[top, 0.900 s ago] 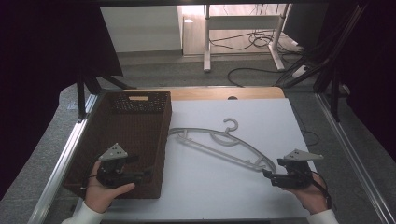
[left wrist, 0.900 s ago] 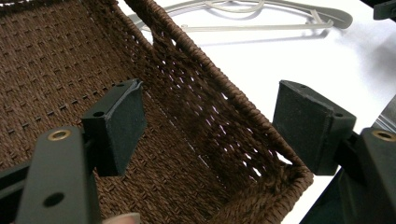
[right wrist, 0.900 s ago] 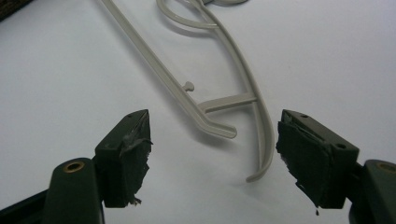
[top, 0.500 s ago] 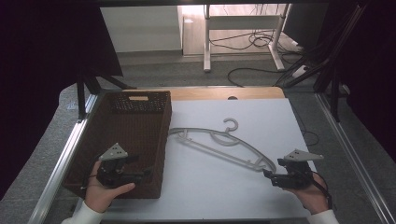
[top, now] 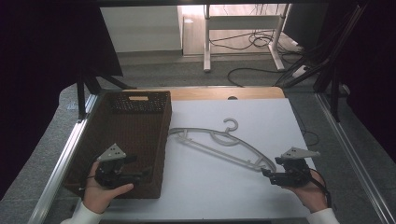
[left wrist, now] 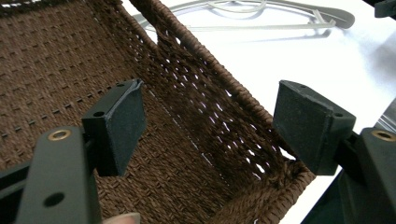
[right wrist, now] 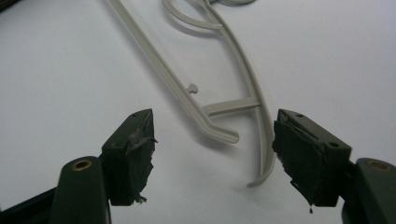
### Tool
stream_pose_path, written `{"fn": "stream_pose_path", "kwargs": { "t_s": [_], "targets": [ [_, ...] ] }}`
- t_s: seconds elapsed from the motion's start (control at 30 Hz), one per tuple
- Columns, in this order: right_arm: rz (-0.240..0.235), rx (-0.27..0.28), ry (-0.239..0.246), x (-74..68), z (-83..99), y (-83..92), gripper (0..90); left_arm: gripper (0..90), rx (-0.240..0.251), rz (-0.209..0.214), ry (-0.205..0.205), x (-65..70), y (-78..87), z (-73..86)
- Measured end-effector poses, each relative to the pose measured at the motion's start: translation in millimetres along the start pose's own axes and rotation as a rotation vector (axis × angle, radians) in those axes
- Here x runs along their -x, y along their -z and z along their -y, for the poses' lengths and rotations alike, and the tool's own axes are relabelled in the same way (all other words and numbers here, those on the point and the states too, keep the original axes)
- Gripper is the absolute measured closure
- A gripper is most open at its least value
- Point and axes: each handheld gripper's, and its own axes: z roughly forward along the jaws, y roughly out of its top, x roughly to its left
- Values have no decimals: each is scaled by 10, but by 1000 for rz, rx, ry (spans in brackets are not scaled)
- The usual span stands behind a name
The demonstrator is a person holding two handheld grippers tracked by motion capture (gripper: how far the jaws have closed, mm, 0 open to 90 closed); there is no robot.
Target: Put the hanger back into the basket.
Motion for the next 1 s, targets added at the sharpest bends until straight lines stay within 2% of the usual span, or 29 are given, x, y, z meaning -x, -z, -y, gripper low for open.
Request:
{"fn": "stream_pose_path", "kwargs": {
  "t_s": [0.3, 0.43, 0.67, 1.0],
  "targets": [
    [9, -3, 20, 44, -173, 2, 334, 251, 4, -2, 1, 12, 25, -1],
    [10, -14, 20, 79, -289, -69, 343, 250, 4, -3, 2, 10, 27, 4],
    [10, -69, 42, 144, -480, -282, 348, 250, -4, -1, 4, 5, 11, 17],
    [6, -172, 56, 286, -678, -695, 367, 250, -5, -2, 6, 4, 4, 18]
  ]
}}
